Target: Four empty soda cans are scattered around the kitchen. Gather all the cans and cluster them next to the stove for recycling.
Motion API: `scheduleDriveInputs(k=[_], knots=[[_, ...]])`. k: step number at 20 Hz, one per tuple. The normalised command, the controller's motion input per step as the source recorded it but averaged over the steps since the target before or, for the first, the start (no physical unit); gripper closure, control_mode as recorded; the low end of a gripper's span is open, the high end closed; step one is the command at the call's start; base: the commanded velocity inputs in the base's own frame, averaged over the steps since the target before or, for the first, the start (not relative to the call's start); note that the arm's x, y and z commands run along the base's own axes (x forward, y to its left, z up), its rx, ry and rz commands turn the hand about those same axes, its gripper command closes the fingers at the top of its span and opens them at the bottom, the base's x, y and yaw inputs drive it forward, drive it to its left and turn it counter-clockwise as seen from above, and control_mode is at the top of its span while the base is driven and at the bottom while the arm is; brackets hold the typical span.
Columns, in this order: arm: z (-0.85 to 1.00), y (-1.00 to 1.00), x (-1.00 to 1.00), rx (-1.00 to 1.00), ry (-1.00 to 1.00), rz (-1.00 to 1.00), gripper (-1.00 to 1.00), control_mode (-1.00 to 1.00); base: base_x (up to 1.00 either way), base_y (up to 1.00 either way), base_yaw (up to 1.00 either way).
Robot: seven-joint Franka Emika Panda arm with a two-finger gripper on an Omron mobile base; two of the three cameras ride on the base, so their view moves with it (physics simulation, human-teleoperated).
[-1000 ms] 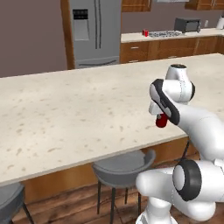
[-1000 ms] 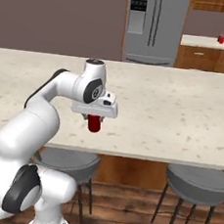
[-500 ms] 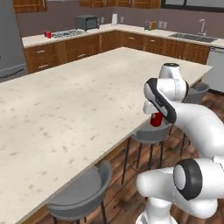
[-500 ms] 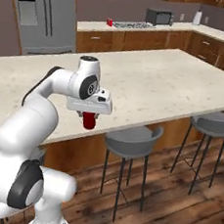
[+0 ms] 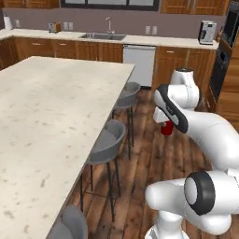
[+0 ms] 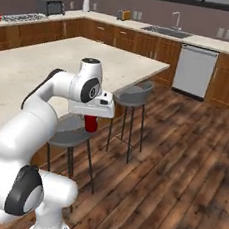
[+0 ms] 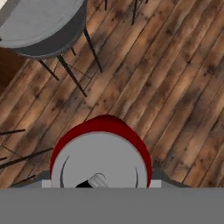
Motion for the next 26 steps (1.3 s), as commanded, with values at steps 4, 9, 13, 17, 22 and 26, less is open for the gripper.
scheduleDriveInputs(k=[4,9,13,17,22,26], knots=[[0.0,0.0,0.0,0.0,0.0,0.0,1.0,1.0,0.38,-0.41,-0.71],[0.0,0.0,0.0,0.0,0.0,0.0,1.0,1.0,0.75,-0.41,-0.57],[0.0,0.0,0.0,0.0,0.0,0.0,1.0,1.0,1.0,-0.16,-0.29],[0.0,0.0,0.0,0.0,0.0,0.0,1.0,1.0,1.0,-0.05,-0.1],[0.0,0.0,0.0,0.0,0.0,0.0,1.0,1.0,1.0,-0.13,-0.03],[0.0,0.0,0.0,0.0,0.0,0.0,1.0,1.0,1.0,-0.22,0.0]])
